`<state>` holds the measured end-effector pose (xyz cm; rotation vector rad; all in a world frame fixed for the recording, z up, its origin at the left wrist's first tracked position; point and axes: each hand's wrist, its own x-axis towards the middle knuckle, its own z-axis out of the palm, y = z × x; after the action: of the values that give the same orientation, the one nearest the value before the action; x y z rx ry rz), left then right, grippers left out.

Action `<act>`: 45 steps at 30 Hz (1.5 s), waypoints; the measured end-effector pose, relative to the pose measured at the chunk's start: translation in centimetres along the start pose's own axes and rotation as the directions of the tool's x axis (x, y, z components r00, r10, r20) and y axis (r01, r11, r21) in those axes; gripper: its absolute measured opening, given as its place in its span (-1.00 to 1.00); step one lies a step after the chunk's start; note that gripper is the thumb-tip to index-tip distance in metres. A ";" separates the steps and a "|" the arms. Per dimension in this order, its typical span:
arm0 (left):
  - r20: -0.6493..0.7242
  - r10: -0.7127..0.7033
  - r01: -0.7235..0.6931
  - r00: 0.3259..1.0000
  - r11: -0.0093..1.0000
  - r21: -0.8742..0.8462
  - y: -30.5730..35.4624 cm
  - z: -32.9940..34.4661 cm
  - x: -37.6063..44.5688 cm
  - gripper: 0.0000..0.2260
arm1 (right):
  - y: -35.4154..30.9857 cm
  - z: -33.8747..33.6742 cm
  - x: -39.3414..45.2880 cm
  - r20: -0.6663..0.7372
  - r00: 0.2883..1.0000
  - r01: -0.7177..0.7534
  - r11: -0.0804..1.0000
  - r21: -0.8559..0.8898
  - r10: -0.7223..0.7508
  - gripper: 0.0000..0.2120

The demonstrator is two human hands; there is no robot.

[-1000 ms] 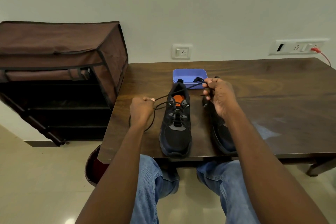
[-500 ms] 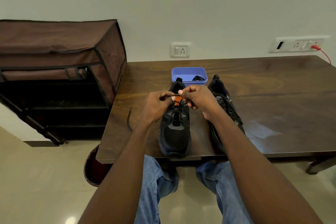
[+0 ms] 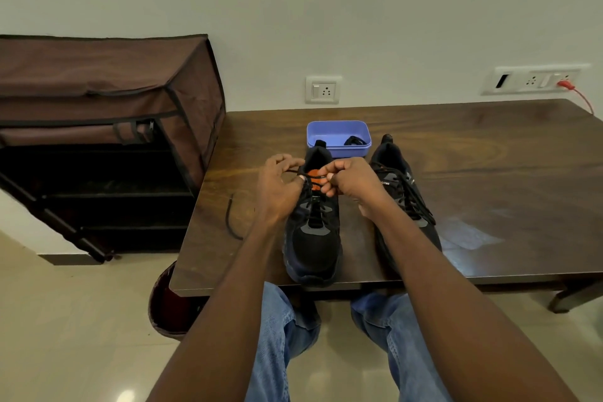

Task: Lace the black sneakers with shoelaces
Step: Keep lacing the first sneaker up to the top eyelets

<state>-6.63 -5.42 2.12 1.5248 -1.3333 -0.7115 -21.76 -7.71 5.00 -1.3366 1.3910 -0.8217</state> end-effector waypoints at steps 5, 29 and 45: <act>0.253 0.067 -0.041 0.965 0.993 -0.107 -0.6 0.7 0.0 -0.81 | 0.1 -0.3 0.0 0.031 1.000 -0.006 0.996 0.088 0.003 -0.86; 0.170 0.161 -0.230 0.972 0.792 0.565 -1.0 3.2 1.9 -0.85 | 2.4 -0.5 2.5 -0.205 0.961 -0.229 0.950 -0.210 0.187 -0.89; 0.169 -0.190 0.164 0.967 0.974 0.157 -2.1 4.1 3.4 -0.83 | 3.3 0.4 2.9 -0.099 0.988 -0.148 0.914 -0.378 0.119 -0.94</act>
<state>-8.58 -9.96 -0.80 1.7428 -1.4196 -0.9043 -22.03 -9.93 1.23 -1.4949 1.7472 -0.5253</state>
